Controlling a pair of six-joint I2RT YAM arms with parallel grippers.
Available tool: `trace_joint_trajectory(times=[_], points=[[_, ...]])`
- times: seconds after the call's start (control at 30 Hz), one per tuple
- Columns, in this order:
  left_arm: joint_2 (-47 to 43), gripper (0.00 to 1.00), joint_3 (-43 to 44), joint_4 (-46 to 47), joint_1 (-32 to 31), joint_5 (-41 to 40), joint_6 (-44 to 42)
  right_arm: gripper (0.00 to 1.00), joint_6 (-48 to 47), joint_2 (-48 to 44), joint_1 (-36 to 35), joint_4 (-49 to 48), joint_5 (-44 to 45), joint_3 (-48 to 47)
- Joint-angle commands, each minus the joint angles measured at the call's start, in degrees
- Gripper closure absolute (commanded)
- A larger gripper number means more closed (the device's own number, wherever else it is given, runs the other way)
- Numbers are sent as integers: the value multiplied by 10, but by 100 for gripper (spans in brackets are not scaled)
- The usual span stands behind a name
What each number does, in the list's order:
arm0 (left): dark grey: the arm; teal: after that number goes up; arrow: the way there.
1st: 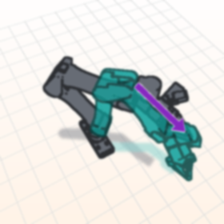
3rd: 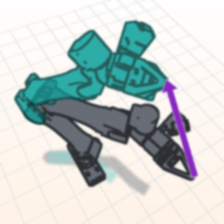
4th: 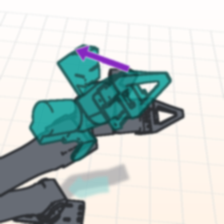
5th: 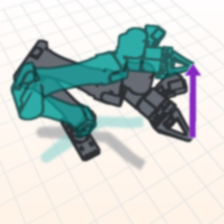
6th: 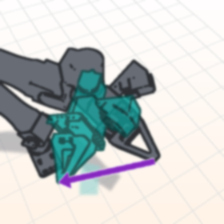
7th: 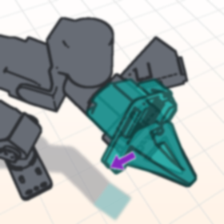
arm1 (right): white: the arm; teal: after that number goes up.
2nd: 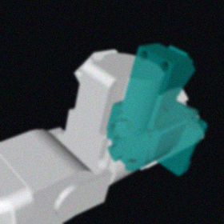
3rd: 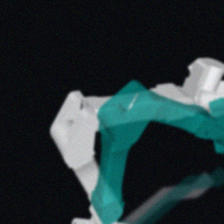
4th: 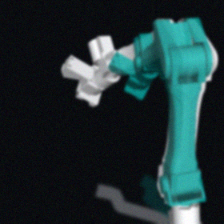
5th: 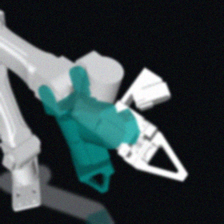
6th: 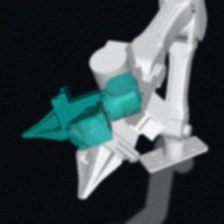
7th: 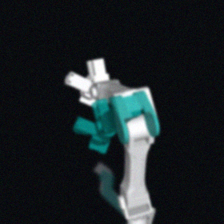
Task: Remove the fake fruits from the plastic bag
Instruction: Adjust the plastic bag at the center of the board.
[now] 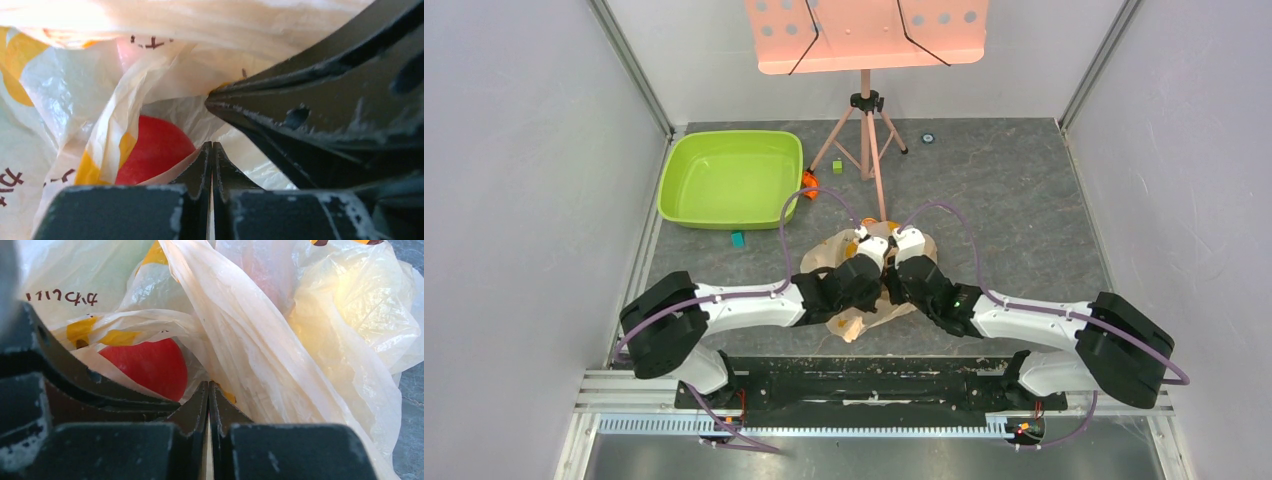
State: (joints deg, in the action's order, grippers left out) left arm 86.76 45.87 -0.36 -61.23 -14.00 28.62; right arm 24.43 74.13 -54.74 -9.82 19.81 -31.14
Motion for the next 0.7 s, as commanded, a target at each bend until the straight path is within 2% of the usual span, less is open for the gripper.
trace_joint_trajectory(times=[0.0,0.3,0.5,0.67], points=[[-19,98,-20,-14,-31,-32,8,98,14,-14,2,-19,13,11],[-69,98,-81,-10,-72,-72,52,95,18,-30,2,-25,7,31],[-111,98,-134,-16,-72,-111,84,92,21,-33,2,-33,-1,51],[-146,98,-180,-22,-73,-142,116,86,1,-43,1,-78,-42,86]])
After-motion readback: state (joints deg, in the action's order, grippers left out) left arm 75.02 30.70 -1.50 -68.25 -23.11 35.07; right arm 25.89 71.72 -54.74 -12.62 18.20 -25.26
